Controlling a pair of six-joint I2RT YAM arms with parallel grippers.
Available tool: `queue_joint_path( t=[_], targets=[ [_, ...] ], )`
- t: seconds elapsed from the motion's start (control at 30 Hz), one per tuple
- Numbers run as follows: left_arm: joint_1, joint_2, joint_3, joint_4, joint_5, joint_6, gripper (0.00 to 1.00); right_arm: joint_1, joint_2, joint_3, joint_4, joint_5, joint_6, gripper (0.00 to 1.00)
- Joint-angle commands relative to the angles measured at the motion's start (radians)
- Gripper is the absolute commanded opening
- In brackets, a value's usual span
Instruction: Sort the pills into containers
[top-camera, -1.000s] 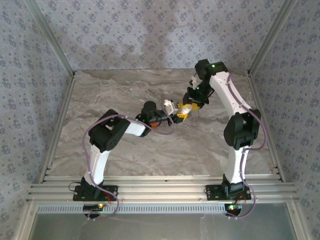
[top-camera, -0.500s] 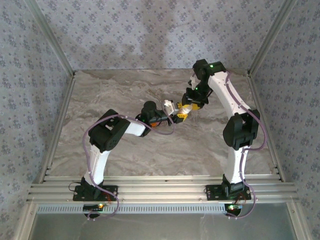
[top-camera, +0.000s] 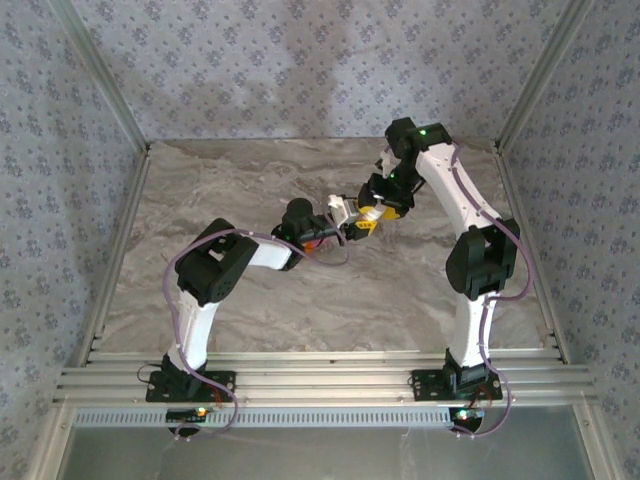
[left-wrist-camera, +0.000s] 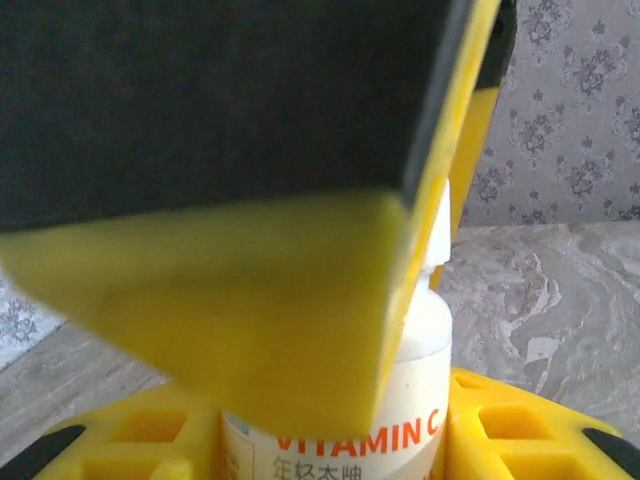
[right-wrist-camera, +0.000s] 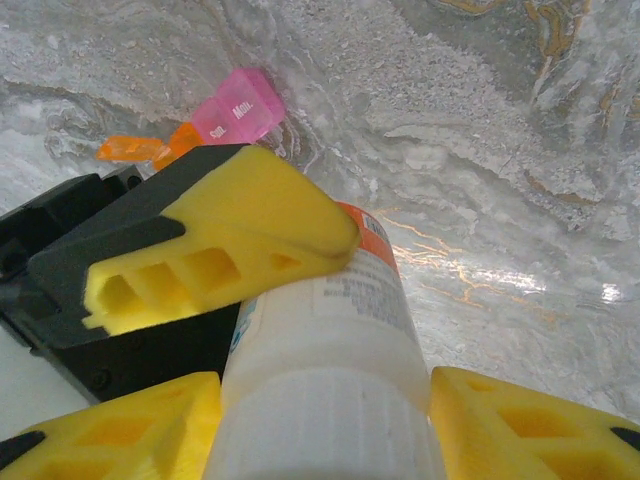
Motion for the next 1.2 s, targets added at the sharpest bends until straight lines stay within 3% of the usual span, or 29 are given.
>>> queue_joint_path(
  t=[0.0,0.53,0.8,1.17],
  targets=[
    [-0.01,-0.051,0.028,0.033,0.004,0.018,0.0,-0.001,-0.019,0.014,0.001,-0.035,0.016,0.63],
    [-0.004,-0.085,0.028,-0.013,-0.079,-0.026,0.0,-0.043,-0.12,0.023,0.043,-0.053,0.041,0.8],
    [0.008,-0.149,0.04,-0.074,-0.113,-0.062,0.0,-0.083,-0.177,0.048,0.097,-0.078,0.115,0.79],
    [0.033,-0.246,0.067,-0.207,-0.131,-0.119,0.0,-0.108,-0.146,0.182,0.082,-0.11,0.134,0.76]
  ],
)
